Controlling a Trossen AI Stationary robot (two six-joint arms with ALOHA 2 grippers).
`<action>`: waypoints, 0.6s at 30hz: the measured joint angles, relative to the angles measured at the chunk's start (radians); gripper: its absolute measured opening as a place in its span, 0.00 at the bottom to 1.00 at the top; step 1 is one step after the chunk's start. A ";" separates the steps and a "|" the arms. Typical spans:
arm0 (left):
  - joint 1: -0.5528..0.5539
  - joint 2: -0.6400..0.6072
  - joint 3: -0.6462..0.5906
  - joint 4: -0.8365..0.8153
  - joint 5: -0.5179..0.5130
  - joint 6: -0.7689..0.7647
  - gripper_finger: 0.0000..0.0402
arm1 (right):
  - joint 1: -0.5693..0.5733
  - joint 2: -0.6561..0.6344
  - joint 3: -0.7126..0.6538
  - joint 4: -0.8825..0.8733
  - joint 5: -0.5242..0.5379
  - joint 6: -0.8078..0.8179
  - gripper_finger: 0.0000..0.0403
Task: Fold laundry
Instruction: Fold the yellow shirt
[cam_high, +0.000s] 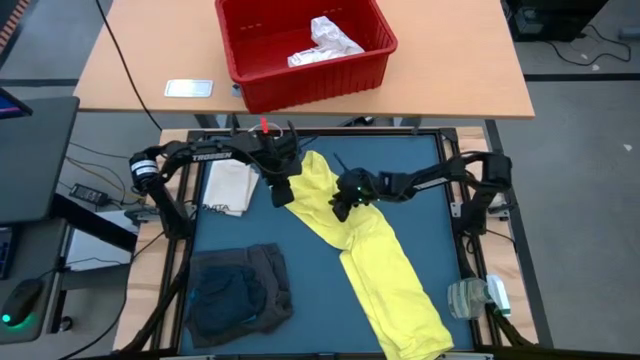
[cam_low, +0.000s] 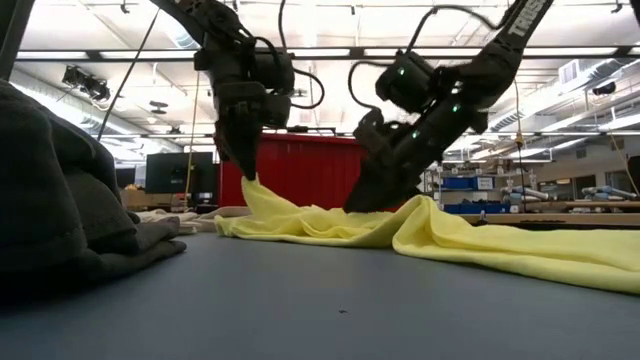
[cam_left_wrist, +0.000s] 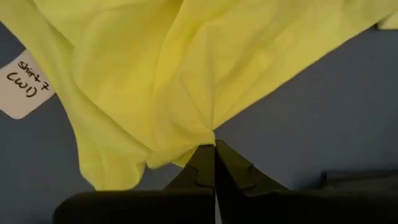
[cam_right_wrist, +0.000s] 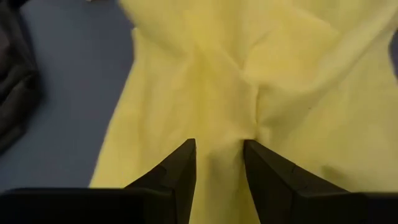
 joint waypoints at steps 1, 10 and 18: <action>0.000 0.000 0.000 -0.005 -0.001 -0.001 0.00 | -0.009 0.013 0.000 0.021 -0.017 -0.002 0.35; 0.002 0.000 0.000 -0.019 -0.023 -0.002 0.00 | -0.031 0.077 0.001 0.127 -0.114 -0.022 0.13; 0.035 -0.016 0.000 -0.152 -0.278 0.133 0.00 | -0.015 -0.060 0.000 0.075 -0.149 0.013 0.01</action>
